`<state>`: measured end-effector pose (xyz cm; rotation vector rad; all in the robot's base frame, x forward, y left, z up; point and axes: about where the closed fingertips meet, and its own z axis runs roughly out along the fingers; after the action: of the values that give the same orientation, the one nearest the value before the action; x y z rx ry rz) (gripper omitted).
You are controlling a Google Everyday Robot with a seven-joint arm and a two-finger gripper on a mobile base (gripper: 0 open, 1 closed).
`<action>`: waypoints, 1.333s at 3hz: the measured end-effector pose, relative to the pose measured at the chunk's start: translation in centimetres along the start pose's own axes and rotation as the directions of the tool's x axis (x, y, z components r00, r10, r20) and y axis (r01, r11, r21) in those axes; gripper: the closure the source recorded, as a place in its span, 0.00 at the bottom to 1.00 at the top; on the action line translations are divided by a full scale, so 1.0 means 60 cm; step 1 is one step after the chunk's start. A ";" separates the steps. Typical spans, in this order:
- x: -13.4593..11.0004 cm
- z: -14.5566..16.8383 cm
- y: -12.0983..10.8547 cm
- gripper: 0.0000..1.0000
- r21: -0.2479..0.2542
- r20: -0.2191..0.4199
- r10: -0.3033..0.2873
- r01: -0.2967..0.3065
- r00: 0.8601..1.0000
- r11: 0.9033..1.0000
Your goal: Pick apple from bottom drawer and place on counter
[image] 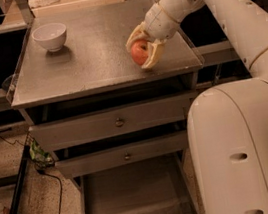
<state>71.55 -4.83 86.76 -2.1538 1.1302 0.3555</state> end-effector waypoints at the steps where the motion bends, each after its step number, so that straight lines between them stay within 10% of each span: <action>1: 0.000 0.000 0.000 1.00 0.000 0.000 0.000 0.000 1.000 1.000; 4: -0.016 0.051 0.011 1.00 -0.174 -0.007 0.096 -0.096 0.995 0.980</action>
Offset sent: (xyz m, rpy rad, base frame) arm -0.0172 -0.0004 -0.0033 -0.1880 0.3081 0.1068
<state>70.68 -2.42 84.71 -2.2526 1.2456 0.5168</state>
